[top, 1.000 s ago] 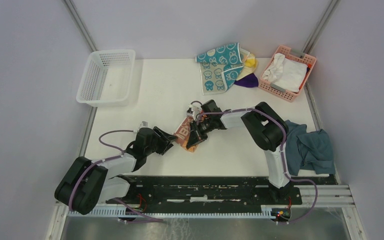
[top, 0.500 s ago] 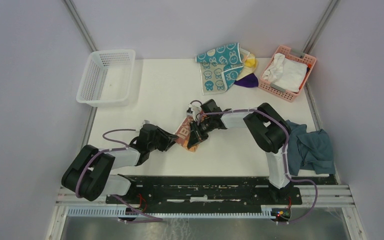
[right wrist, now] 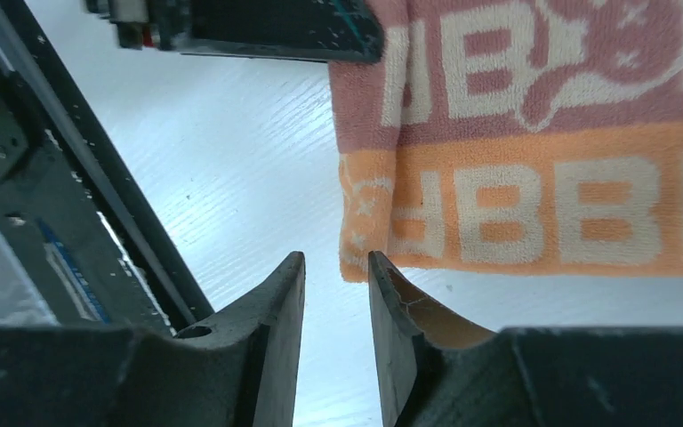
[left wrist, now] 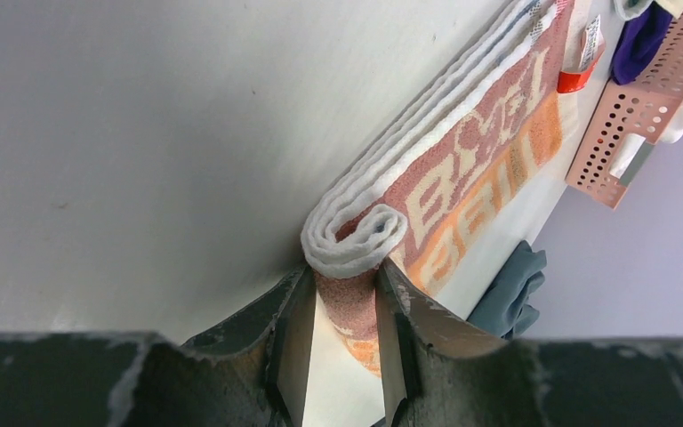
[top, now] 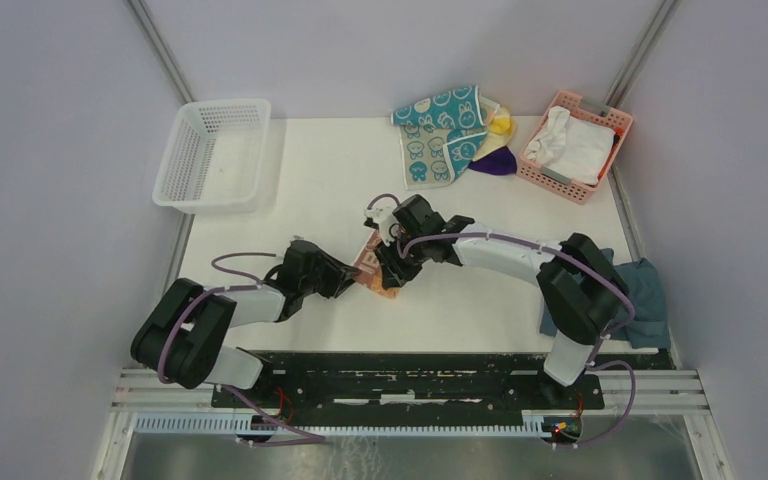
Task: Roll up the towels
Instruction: Roll the towel at the center of the board.
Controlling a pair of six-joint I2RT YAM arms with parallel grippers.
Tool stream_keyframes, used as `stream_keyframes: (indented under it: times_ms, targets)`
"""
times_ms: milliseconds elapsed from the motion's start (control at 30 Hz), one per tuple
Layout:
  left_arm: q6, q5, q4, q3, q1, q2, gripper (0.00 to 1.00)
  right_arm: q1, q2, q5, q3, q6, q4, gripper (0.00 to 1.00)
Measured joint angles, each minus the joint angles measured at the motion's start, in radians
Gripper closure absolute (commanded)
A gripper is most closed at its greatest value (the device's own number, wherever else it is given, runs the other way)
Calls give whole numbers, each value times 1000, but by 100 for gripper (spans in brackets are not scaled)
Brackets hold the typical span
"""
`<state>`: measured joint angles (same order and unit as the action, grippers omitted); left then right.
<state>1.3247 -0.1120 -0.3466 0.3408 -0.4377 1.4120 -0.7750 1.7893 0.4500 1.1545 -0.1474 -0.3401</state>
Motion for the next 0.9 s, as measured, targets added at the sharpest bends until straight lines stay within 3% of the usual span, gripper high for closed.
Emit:
stream_keyframes:
  times_ms: [167, 333, 900]
  targets:
    - [0, -3, 0, 3, 0, 4, 61, -109, -89, -170, 0, 101, -21, 59]
    - [0, -3, 1, 3, 0, 4, 61, -172, -66, -235, 7, 162, -21, 59]
    - [0, -6, 8, 18, 0, 18, 61, -173, 49, -394, 23, 220, -18, 58]
